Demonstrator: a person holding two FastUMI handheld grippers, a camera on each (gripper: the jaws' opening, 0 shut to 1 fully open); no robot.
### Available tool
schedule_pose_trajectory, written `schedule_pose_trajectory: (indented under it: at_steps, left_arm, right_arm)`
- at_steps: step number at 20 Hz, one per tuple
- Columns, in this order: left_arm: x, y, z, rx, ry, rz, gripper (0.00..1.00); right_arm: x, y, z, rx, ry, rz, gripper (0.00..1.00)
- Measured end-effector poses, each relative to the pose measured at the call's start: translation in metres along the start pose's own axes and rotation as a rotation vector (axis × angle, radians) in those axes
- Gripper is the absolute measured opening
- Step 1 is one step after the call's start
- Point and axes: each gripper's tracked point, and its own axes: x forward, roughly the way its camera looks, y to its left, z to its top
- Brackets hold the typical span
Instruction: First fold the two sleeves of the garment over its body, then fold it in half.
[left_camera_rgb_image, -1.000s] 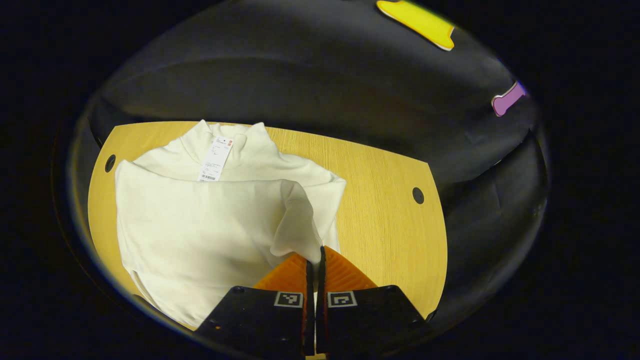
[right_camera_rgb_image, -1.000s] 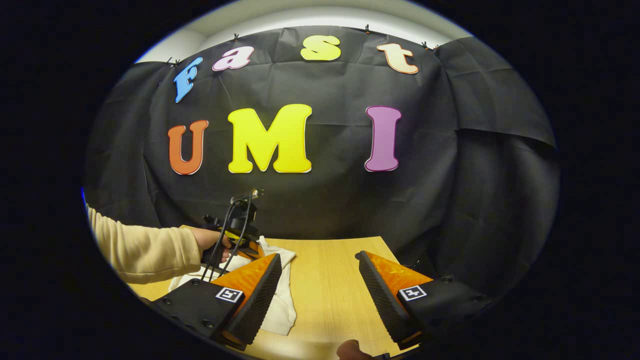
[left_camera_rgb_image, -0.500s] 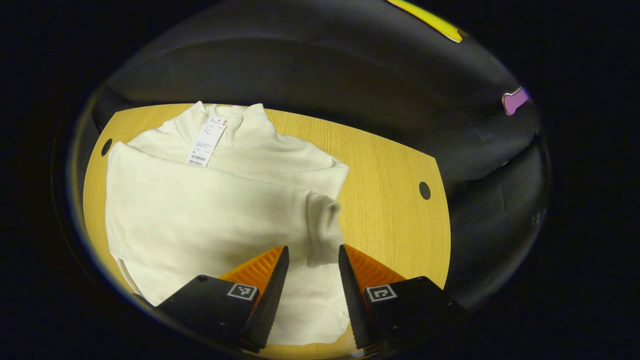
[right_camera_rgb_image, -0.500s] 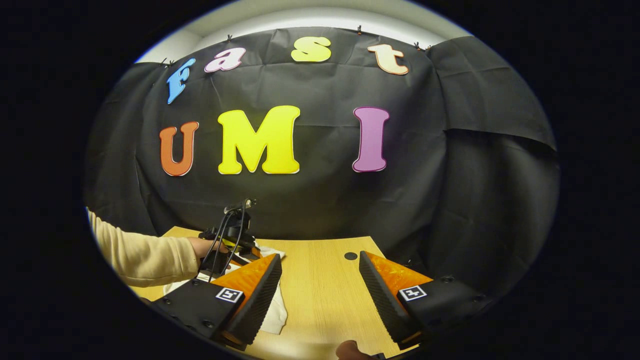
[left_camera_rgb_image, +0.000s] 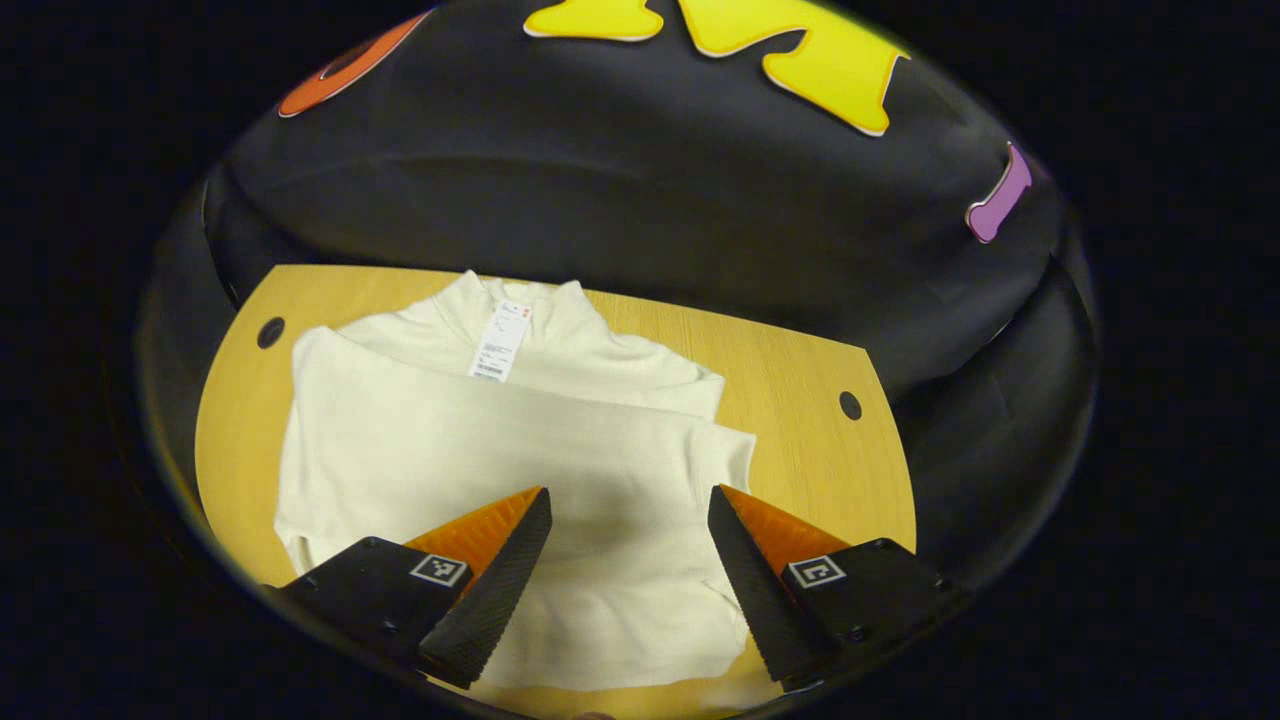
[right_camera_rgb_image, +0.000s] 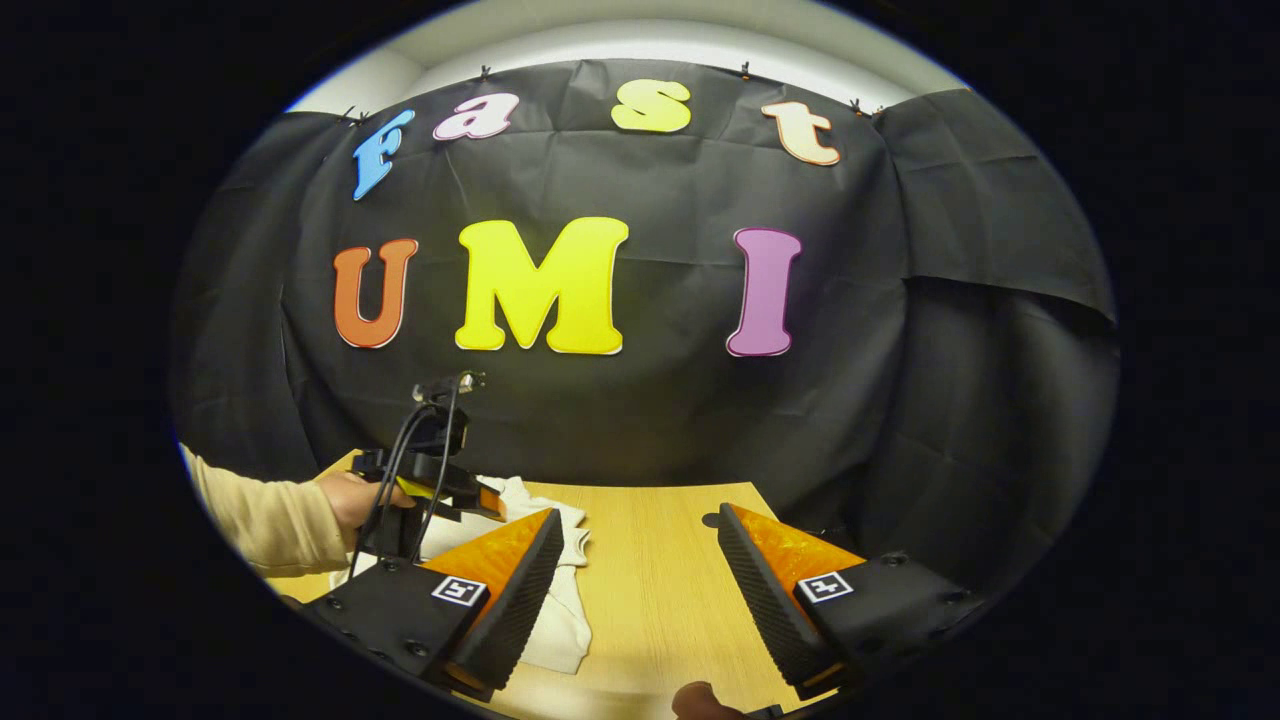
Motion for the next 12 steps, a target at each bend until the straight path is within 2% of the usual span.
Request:
schedule_pose_trajectory:
  at_steps: [7, 12]
  left_arm:
    - [-0.096, 0.083, 0.018, 0.111, -0.306, 0.116, 1.00]
    - [-0.155, 0.121, 0.033, 0.091, -0.465, 0.201, 1.00]
  right_arm:
    - [0.021, 0.034, -0.019, -0.022, 0.038, -0.020, 0.96]
    - [0.037, 0.052, -0.038, -0.072, 0.080, -0.019, 0.95]
